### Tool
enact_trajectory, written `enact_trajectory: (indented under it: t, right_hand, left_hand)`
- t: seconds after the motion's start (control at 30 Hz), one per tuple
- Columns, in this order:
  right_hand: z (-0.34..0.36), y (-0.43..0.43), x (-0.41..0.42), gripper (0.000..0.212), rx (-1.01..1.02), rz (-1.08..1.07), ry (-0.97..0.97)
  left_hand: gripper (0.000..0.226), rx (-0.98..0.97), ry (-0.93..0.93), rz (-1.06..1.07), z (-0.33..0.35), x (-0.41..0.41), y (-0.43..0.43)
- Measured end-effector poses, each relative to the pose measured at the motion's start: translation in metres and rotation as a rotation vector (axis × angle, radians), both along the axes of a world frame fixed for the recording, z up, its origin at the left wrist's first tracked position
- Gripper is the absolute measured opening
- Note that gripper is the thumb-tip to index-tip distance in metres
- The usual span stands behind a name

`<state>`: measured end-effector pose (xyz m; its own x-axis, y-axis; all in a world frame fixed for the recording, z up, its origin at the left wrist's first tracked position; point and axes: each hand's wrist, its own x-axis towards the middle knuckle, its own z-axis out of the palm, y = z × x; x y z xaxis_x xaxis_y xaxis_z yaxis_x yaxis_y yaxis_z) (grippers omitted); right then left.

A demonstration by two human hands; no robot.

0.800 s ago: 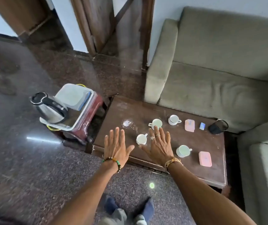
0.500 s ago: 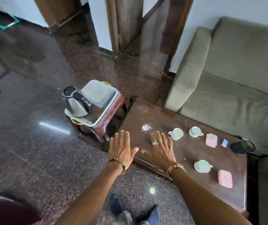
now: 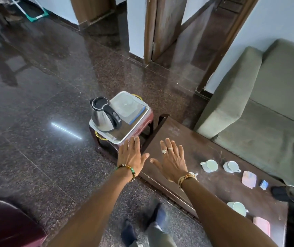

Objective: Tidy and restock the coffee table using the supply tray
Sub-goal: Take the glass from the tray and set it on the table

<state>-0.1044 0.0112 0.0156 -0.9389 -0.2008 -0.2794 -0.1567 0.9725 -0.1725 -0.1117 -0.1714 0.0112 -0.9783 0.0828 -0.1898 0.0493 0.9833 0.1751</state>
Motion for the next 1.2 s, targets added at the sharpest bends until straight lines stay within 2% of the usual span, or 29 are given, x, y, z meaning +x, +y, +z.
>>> enact_trajectory:
  t: [0.17,0.37,0.5,0.8,1.03,1.2]
  right_hand:
    - [-0.032,-0.008,-0.028,0.090,0.009,0.122,-0.081]
    - [-0.040,-0.012,-0.093,0.091,-0.026,0.179,-0.075]
    - [-0.025,-0.021,-0.141,0.090,-0.049,0.195,-0.001]
    - [-0.028,-0.042,-0.195,0.089,-0.054,0.151,0.010]
    - [-0.052,-0.066,-0.224,0.090,0.001,0.094,-0.054]
    - [-0.044,-0.089,-0.267,0.096,0.003,0.036,-0.018]
  left_hand:
    - [0.080,0.023,-0.071,0.091,-0.025,-0.013,-0.006]
    - [0.080,0.033,-0.093,0.181,-0.032,-0.056,-0.009]
    - [0.082,0.032,-0.031,0.229,-0.017,-0.093,-0.015]
    - [0.080,0.073,-0.005,0.221,-0.011,-0.150,-0.032]
    - [0.085,0.129,-0.094,0.151,-0.038,-0.197,-0.055]
    - [0.083,0.150,-0.121,0.102,-0.039,-0.242,-0.074]
